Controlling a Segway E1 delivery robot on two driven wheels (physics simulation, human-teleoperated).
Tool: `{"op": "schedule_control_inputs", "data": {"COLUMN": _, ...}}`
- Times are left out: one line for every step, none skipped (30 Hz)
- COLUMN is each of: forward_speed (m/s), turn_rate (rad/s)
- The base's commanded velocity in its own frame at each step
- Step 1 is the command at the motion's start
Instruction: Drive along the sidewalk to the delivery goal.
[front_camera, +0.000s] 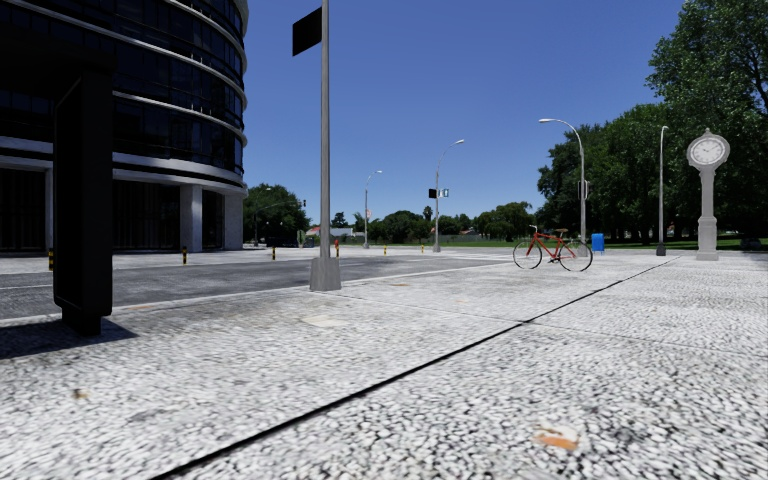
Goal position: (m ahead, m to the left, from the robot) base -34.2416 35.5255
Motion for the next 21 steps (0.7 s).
{"op": "schedule_control_inputs", "data": {"forward_speed": 0.0, "turn_rate": 0.0}}
{"op": "schedule_control_inputs", "data": {"forward_speed": 0.0, "turn_rate": 0.0}}
{"op": "schedule_control_inputs", "data": {"forward_speed": 0.0, "turn_rate": 0.0}}
{"op": "schedule_control_inputs", "data": {"forward_speed": 0.0, "turn_rate": 0.0}}
{"op": "schedule_control_inputs", "data": {"forward_speed": 0.0, "turn_rate": 0.0}}
{"op": "schedule_control_inputs", "data": {"forward_speed": 0.0, "turn_rate": 0.0}}
{"op": "schedule_control_inputs", "data": {"forward_speed": 0.0, "turn_rate": 0.0}}
{"op": "schedule_control_inputs", "data": {"forward_speed": 0.0, "turn_rate": 0.0}}
{"op": "schedule_control_inputs", "data": {"forward_speed": 0.0, "turn_rate": 0.0}}
{"op": "schedule_control_inputs", "data": {"forward_speed": 0.0, "turn_rate": 0.0}}
{"op": "schedule_control_inputs", "data": {"forward_speed": 0.0, "turn_rate": 0.0}}
{"op": "schedule_control_inputs", "data": {"forward_speed": 0.0, "turn_rate": 0.0}}
{"op": "schedule_control_inputs", "data": {"forward_speed": 0.0, "turn_rate": 0.0}}
{"op": "schedule_control_inputs", "data": {"forward_speed": 0.0, "turn_rate": 0.0}}
{"op": "schedule_control_inputs", "data": {"forward_speed": 0.0, "turn_rate": 0.0}}
{"op": "schedule_control_inputs", "data": {"forward_speed": 0.0, "turn_rate": 0.0}}
{"op": "schedule_control_inputs", "data": {"forward_speed": 0.0, "turn_rate": 0.0}}
{"op": "schedule_control_inputs", "data": {"forward_speed": 0.0, "turn_rate": 0.0}}
{"op": "schedule_control_inputs", "data": {"forward_speed": 0.0, "turn_rate": 0.0}}
{"op": "schedule_control_inputs", "data": {"forward_speed": 0.0, "turn_rate": 0.0}}
{"op": "schedule_control_inputs", "data": {"forward_speed": 0.0, "turn_rate": 0.0}}
